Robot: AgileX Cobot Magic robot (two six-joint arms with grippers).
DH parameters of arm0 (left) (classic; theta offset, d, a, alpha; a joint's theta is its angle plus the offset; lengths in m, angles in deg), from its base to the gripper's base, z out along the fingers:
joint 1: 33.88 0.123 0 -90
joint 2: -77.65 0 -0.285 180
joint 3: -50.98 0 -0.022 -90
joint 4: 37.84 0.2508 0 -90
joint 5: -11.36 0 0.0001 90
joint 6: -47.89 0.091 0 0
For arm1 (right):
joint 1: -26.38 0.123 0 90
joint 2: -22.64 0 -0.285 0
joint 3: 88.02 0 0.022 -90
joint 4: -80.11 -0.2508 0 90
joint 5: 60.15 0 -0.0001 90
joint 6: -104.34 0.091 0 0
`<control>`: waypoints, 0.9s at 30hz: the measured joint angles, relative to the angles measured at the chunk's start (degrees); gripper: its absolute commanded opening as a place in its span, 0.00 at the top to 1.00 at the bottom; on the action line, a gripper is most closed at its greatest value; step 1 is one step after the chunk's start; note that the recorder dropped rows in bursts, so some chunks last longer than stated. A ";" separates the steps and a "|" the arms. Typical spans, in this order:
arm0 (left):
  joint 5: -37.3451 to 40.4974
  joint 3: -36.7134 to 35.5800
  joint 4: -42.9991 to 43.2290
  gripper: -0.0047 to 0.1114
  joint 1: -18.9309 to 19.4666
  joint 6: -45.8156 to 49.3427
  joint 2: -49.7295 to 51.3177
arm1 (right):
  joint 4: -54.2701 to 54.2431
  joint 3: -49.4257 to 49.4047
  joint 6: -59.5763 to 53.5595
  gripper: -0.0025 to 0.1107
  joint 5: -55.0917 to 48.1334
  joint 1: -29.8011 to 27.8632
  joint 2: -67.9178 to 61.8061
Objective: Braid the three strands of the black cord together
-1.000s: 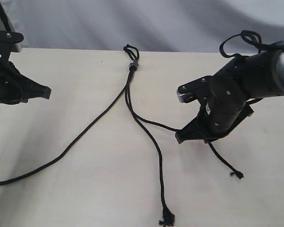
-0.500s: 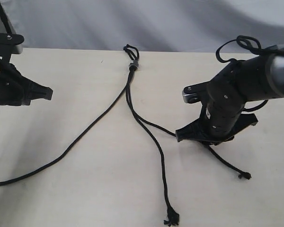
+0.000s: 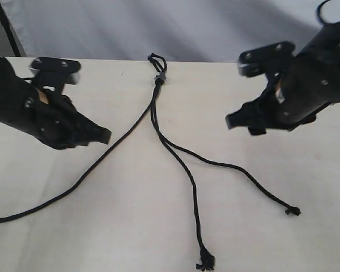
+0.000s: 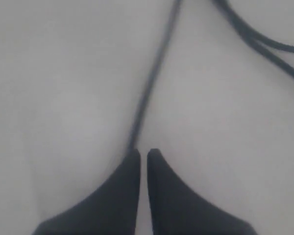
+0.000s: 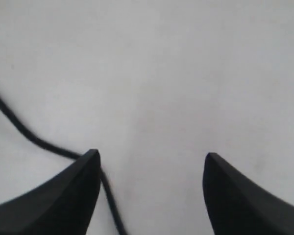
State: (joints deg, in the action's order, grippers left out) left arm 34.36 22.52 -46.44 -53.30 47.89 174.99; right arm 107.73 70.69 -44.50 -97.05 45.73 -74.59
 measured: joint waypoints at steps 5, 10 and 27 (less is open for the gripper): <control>-2.00 0.00 -1.75 0.56 -12.61 -1.37 2.09 | 4.38 0.00 4.25 0.46 2.52 -5.42 10.22; -2.91 4.30 -2.22 0.53 -20.76 -5.35 8.27 | 4.90 -0.90 5.58 0.46 4.70 -9.73 14.14; 14.39 29.92 -2.38 0.53 -25.04 -13.95 30.21 | 4.77 -4.47 6.09 0.46 14.35 -10.58 14.24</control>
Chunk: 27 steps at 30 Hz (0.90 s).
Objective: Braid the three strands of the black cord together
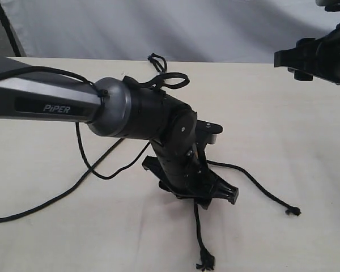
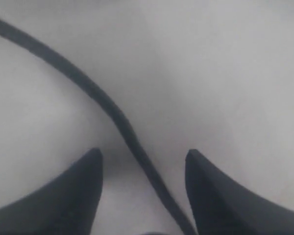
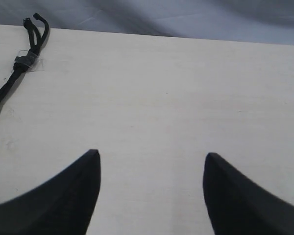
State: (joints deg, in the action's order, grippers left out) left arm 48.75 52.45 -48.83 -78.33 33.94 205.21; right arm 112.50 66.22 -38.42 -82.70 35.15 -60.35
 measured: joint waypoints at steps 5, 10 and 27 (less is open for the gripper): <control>1.64 1.05 1.72 0.70 0.00 -1.03 0.92 | 0.00 0.00 0.00 0.46 0.08 0.00 0.00; 5.50 1.67 4.89 0.96 0.00 -1.22 1.56 | 0.00 0.00 0.00 0.46 0.12 0.00 0.00; 16.62 -4.72 31.12 0.96 4.03 -6.66 -9.89 | 0.00 0.00 0.00 0.46 0.72 0.00 0.00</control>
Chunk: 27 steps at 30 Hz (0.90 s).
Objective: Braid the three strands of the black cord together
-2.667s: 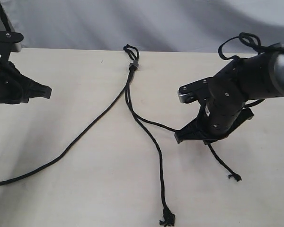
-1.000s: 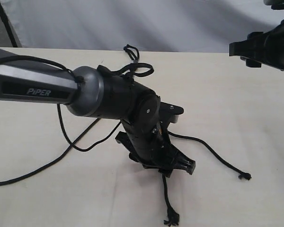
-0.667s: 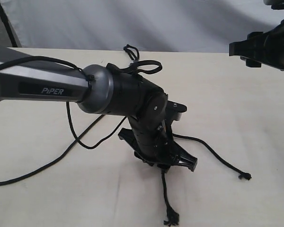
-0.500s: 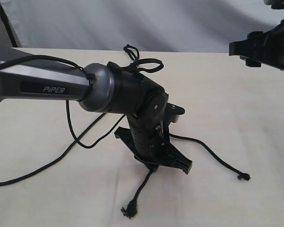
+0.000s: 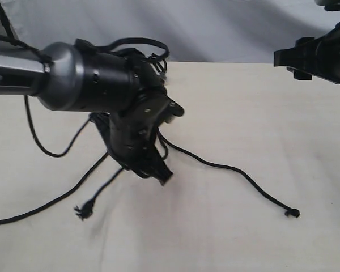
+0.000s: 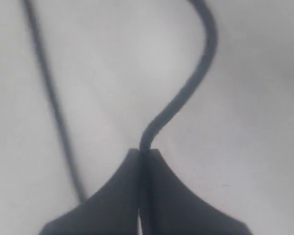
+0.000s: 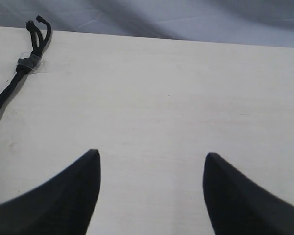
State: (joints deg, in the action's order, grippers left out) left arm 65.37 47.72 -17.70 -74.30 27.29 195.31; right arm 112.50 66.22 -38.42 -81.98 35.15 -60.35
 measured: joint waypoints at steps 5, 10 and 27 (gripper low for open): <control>-1.29 -6.06 7.79 0.96 7.26 -2.03 -2.03 | 0.00 0.00 0.00 0.46 0.12 0.00 0.00; -12.86 -14.70 10.89 0.96 15.12 -2.03 -2.03 | 0.00 0.00 0.00 0.46 0.23 0.00 0.00; -23.53 -23.96 -17.59 0.96 9.52 20.61 -5.55 | 0.00 0.00 0.00 0.46 1.83 0.00 0.00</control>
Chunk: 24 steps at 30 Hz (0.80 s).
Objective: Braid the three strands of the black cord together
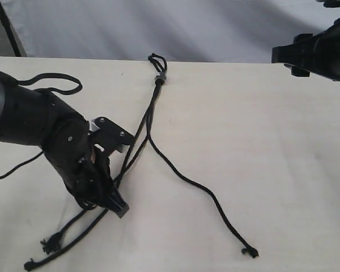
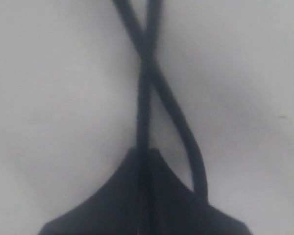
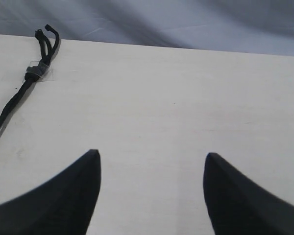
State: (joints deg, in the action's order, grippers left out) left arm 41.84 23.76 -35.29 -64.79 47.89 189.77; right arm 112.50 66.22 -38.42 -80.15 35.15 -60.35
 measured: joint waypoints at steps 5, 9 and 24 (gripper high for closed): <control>-0.28 -1.19 -1.96 0.96 -2.53 0.79 -5.15 | 0.00 0.00 0.00 0.46 0.00 0.00 0.00; -0.24 -1.19 5.50 0.96 0.88 -3.21 -13.71 | 0.00 0.00 0.00 0.46 0.04 0.00 0.00; 1.05 -0.99 1.44 0.96 8.74 -5.58 -0.37 | 0.00 0.00 0.00 0.46 0.04 0.00 0.00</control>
State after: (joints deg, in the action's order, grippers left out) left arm 42.89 22.77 -33.85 -56.05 42.31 189.40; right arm 112.50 66.22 -38.42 -80.11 35.15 -60.35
